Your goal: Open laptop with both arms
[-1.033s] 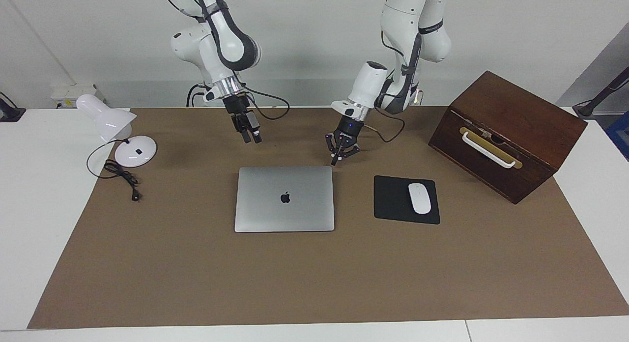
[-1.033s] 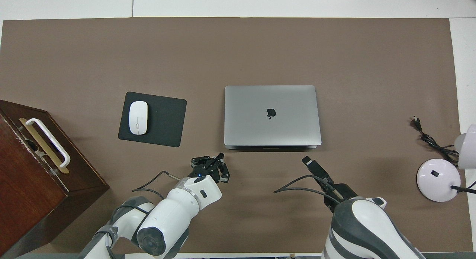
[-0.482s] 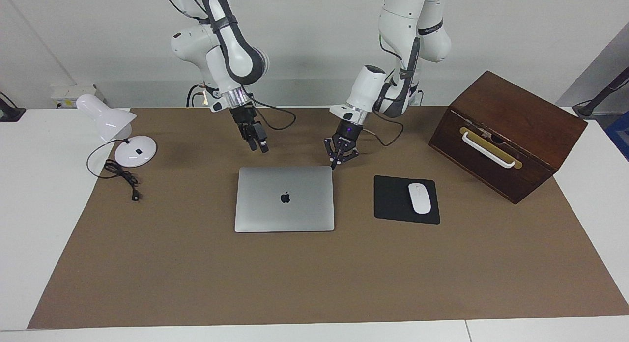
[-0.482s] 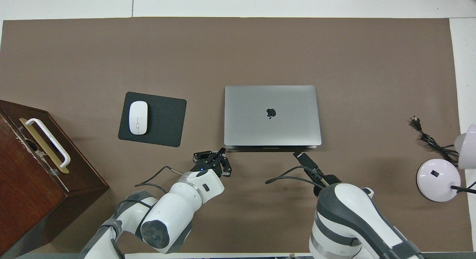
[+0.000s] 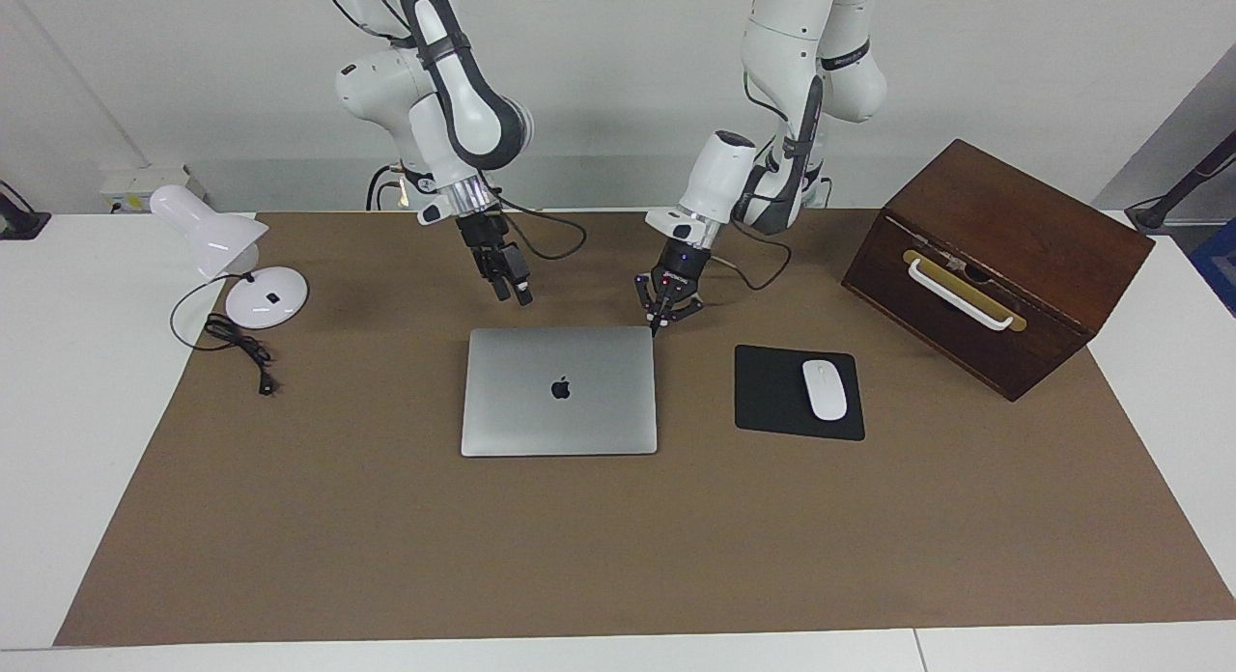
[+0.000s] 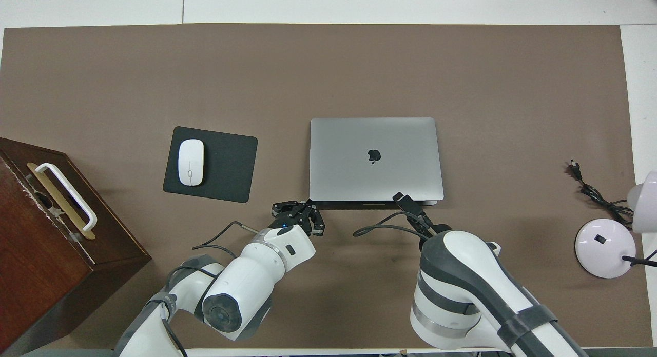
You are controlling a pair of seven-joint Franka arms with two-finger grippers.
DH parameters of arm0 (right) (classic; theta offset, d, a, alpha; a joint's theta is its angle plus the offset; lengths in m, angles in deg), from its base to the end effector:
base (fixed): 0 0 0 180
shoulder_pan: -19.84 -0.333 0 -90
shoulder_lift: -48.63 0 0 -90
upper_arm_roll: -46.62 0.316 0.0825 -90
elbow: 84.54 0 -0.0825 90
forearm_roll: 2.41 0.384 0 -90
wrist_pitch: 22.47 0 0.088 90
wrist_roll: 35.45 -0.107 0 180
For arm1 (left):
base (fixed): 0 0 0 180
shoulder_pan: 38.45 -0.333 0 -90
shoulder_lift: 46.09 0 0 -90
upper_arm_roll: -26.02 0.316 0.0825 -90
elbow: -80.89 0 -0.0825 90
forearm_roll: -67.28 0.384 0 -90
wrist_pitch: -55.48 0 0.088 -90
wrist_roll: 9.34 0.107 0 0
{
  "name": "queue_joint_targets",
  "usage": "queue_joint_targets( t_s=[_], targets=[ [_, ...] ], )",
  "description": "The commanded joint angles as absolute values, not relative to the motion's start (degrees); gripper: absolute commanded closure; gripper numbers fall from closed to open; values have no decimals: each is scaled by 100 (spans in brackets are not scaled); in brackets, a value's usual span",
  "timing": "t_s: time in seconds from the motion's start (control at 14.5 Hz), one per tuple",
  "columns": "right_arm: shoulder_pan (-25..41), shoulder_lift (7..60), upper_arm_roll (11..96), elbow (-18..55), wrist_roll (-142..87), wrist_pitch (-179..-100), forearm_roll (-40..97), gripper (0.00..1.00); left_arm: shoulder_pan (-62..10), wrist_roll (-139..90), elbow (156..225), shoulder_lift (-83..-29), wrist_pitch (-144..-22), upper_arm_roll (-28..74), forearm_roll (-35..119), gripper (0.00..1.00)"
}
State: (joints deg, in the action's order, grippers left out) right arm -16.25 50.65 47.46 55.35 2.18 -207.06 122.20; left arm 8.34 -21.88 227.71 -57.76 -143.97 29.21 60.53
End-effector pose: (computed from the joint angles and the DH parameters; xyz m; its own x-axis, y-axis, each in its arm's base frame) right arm 0.3804 0.1868 0.3117 0.5968 -0.7980 0.0838 -0.5867 -0.5053 -0.6329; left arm 0.3704 -0.3334 0.2757 0.7303 -0.2592 0.6320 -0.4593 -0.8712 0.1733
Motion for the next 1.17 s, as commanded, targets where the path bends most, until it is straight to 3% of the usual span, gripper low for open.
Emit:
queue_joint_targets(
  t_s=[0.0,1.1],
  targets=[
    [-1523,4776,4732,5213,454,-20660,12398,0,857,-2147,22583,-6041,-14526,2945,5946,100],
    [-1408,4468,4732,4615,463,-20608,12328,0,857,-2138,22424,-6261,-14526,2954,5946,100]
  ],
)
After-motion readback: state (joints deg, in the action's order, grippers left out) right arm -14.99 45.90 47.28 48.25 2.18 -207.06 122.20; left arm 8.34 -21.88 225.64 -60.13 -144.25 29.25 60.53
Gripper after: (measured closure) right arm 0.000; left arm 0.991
